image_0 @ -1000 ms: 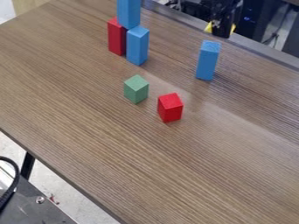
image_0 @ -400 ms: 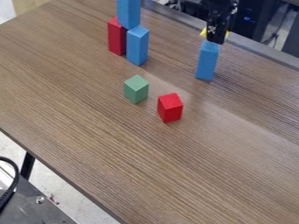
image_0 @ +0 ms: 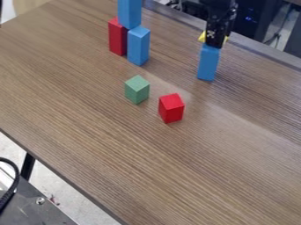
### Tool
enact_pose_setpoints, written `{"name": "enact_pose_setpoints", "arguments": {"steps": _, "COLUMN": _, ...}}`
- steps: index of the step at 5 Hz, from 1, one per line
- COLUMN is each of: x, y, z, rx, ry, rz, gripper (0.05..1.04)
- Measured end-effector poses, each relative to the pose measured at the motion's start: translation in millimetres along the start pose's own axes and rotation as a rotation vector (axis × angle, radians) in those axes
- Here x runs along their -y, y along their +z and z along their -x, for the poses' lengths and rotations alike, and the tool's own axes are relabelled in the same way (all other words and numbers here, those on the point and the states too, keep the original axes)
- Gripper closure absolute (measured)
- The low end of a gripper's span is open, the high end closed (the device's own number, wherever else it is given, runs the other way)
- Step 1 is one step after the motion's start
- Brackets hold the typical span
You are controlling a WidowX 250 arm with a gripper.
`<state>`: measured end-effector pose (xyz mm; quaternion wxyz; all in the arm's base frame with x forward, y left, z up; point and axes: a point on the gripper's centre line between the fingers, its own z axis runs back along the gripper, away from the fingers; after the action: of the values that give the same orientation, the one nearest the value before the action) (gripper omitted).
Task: Put the yellow triangle to the top of blue block
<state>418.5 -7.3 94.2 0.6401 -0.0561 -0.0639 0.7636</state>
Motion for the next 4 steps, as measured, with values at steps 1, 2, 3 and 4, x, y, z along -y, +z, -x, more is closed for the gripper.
{"name": "enact_pose_setpoints", "arguments": {"steps": 1, "x": -0.3, "y": 0.6, "z": -1.4, "rx": 0.005, "ry": 0.009, "rz": -0.002, "gripper": 0.304}}
{"name": "enact_pose_setpoints", "arguments": {"steps": 2, "x": -0.1, "y": 0.6, "z": -2.3, "rx": 0.010, "ry": 0.008, "rz": -0.001, "gripper": 0.088}}
{"name": "enact_pose_setpoints", "arguments": {"steps": 3, "x": -0.9, "y": 0.6, "z": -2.2, "rx": 0.010, "ry": 0.012, "rz": -0.006, "gripper": 0.086}}
{"name": "enact_pose_setpoints", "arguments": {"steps": 4, "x": -4.6, "y": 0.1, "z": -1.9, "rx": 0.012, "ry": 0.010, "rz": -0.029, "gripper": 0.085}}
